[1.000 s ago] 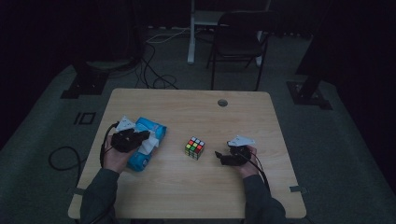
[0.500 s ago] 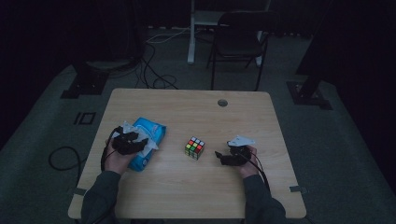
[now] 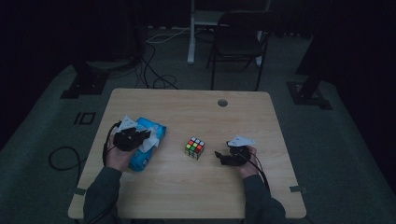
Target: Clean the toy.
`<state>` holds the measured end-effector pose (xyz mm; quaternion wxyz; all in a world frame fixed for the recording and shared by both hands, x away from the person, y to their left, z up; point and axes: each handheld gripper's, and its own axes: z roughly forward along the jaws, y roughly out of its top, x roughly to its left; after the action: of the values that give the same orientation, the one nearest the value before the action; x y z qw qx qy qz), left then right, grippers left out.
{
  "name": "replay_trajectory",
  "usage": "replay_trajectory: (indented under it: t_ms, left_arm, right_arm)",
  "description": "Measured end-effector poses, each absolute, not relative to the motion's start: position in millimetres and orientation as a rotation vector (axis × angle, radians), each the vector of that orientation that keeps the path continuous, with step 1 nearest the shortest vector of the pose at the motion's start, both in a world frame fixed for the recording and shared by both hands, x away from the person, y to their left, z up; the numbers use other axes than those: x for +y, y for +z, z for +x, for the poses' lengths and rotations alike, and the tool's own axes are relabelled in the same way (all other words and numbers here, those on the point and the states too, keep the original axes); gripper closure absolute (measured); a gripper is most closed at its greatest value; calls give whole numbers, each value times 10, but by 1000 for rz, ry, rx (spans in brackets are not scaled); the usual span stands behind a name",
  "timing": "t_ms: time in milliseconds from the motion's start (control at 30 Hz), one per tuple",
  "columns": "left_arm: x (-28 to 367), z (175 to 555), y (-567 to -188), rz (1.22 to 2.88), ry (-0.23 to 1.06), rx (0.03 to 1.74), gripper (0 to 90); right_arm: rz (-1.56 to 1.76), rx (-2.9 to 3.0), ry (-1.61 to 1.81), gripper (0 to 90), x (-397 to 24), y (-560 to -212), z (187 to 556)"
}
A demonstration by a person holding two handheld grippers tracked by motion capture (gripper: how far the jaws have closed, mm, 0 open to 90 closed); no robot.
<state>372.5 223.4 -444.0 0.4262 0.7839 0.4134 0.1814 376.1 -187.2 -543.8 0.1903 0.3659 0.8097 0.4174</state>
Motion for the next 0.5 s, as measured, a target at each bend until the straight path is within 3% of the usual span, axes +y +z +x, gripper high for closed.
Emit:
replay_trajectory:
  t_ms: [267, 500]
  left_arm:
    - [2037, 3813, -4193, 1956, 439, 920, 874]
    - [2131, 3872, -4356, 1979, 492, 1048, 868]
  right_arm:
    - [1035, 2273, 1178, 275, -1882, -5434, 3763]
    - [1028, 2275, 1179, 275, -1883, -5427, 3755]
